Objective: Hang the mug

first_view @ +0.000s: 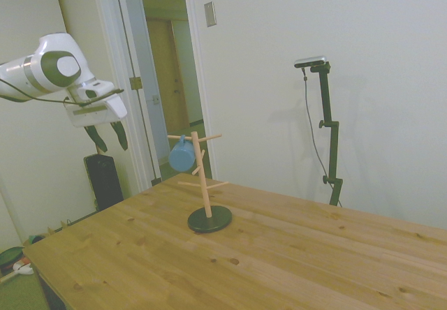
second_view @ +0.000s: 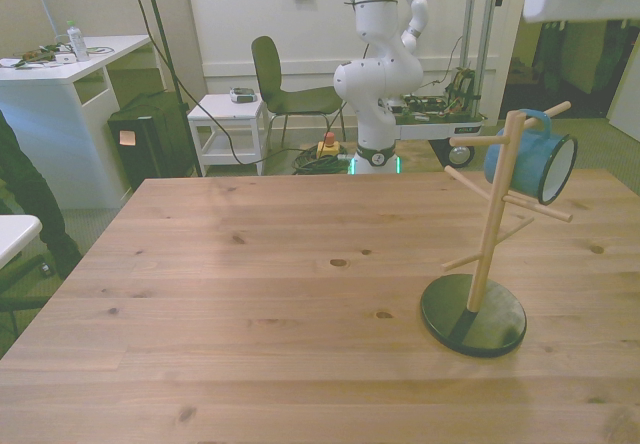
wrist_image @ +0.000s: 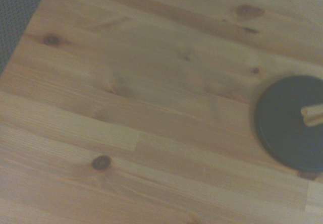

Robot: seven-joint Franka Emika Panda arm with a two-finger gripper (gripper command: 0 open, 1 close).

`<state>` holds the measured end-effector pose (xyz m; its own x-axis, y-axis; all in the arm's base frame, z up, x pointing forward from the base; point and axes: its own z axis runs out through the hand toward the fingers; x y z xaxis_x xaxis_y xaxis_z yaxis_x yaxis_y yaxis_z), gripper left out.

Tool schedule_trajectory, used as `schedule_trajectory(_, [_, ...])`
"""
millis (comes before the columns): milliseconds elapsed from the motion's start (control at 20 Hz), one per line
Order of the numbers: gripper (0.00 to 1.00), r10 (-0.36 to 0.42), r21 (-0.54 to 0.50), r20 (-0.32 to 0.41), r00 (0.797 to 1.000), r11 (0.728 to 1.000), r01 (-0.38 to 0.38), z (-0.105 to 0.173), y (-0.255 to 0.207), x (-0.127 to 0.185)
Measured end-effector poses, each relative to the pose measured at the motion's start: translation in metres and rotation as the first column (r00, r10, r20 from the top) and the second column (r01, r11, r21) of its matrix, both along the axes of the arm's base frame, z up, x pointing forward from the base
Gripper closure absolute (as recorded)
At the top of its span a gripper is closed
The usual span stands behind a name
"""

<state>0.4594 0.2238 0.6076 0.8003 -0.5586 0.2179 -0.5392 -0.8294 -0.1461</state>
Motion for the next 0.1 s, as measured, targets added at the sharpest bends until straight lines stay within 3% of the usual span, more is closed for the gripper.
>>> schedule_trajectory(100, [0.0,-0.058,0.032,-0.025,0.998,0.998,0.058,-0.03,-0.024,-0.002])
